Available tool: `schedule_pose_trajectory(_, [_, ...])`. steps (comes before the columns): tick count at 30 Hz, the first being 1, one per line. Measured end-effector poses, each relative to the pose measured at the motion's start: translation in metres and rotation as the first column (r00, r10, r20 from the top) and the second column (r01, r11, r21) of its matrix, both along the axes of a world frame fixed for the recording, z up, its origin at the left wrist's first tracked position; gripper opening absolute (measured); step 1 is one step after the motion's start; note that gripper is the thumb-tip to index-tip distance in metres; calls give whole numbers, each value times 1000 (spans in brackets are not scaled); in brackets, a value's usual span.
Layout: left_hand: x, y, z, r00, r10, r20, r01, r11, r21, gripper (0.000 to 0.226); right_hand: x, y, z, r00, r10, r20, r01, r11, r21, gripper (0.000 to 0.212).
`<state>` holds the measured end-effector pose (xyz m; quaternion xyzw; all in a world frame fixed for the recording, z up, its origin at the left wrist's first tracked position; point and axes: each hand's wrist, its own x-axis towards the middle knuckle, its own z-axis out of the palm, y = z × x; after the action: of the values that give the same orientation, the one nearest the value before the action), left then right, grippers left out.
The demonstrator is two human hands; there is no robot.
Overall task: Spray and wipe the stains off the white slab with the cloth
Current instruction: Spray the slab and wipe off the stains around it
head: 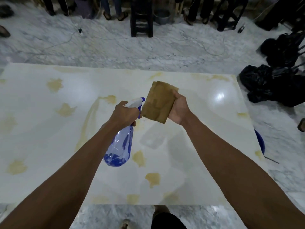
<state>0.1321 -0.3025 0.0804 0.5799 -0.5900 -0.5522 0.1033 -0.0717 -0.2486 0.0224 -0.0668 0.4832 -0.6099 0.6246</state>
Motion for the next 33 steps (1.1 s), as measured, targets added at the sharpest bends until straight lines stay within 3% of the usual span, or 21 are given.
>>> schedule_pose_trajectory(4, [-6, -24, 6, 995, 89, 53, -88, 996, -21, 44, 3, -46, 5, 998, 45, 43, -44, 999, -27, 58])
schedule_pose_trajectory(8, [-3, -39, 9, 989, 125, 77, -126, 992, 7, 32, 10, -76, 3, 993, 92, 67, -91, 996, -25, 58])
schedule_pose_trajectory(13, [-8, -56, 5, 947, 236, 220, -235, 971, -29, 32, 13, -97, 7, 993, 104, 58, -103, 995, -6, 57])
schedule_pose_trajectory(17, [-8, -70, 3, 985, 132, 111, -126, 990, -58, 29, 12, -103, 7, 994, 100, 35, -101, 995, 9, 54])
schedule_pose_trajectory(22, [-13, -85, -9, 981, 167, 101, -162, 985, -51, 19, 3, -109, -5, 993, 120, 5, -121, 992, 37, 52])
schedule_pose_trajectory(26, [-14, -90, -21, 979, 202, 29, -202, 979, -20, 27, -11, -92, -28, 970, 240, -34, -226, 948, 224, 48])
schedule_pose_trajectory(29, [-13, -93, -33, 977, 212, 18, -212, 977, 7, 28, -25, -84, -41, 870, 418, -262, -304, 872, 383, 45])
schedule_pose_trajectory(31, [-12, -97, -38, 976, 218, 17, -218, 976, 17, 36, -34, -97, -43, 672, 461, -579, -214, 870, 444, 43])
schedule_pose_trajectory(33, [-11, -104, -43, 975, 222, -3, -222, 975, 25, 52, -44, -121, -44, 419, 389, -821, -135, 920, 367, 39])
